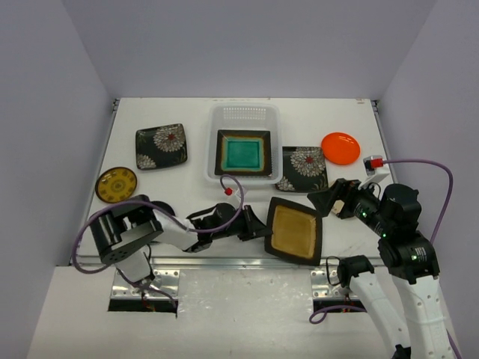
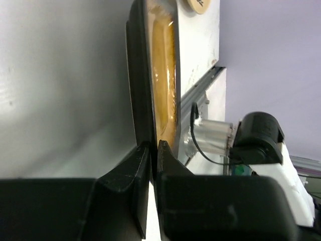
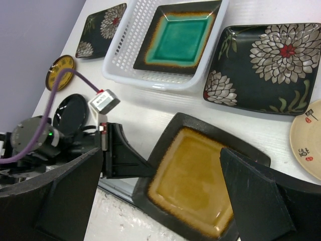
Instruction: Place the plates into the plastic bin on the countertop
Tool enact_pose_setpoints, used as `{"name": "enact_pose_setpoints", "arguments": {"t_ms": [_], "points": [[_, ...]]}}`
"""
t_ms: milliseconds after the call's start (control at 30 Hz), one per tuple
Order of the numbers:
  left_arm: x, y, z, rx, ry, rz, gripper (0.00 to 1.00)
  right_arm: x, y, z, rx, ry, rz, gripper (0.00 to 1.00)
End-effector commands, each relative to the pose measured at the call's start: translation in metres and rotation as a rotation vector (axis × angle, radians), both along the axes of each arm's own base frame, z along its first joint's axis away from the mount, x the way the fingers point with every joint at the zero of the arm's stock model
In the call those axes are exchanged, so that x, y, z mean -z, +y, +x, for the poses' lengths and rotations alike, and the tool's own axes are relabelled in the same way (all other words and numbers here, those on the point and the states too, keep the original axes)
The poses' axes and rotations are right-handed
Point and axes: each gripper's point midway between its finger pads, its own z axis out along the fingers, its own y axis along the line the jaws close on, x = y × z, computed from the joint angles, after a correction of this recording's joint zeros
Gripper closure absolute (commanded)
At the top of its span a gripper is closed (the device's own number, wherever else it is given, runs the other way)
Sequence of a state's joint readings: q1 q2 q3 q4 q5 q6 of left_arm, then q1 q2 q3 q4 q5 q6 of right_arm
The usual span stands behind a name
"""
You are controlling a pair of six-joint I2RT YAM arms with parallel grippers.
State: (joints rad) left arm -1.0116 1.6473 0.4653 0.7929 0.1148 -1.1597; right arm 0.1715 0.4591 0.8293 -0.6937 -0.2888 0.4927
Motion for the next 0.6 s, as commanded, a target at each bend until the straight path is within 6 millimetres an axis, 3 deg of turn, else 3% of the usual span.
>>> {"name": "enact_pose_setpoints", "arguments": {"t_ms": [0, 133, 433, 567], "points": [[-0.077, -0.006, 0.002, 0.004, -0.119, -0.152, 1.0, -0.022, -0.001, 0.003, 0.006, -0.069, 0.005, 0.01], [-0.118, -0.005, -0.001, 0.023, -0.146, -0.222, 1.0, -0.024, -0.001, 0.005, 0.008, -0.073, 0.011, 0.01], [-0.149, 0.015, 0.009, -0.025, -0.141, -0.287, 1.0, -0.024, -0.001, 0.008, 0.013, -0.065, 0.011, 0.01], [-0.18, 0.02, 0.012, -0.013, -0.175, -0.347, 1.0, -0.028, -0.001, 0.009, 0.016, -0.072, 0.013, 0.01]]}}
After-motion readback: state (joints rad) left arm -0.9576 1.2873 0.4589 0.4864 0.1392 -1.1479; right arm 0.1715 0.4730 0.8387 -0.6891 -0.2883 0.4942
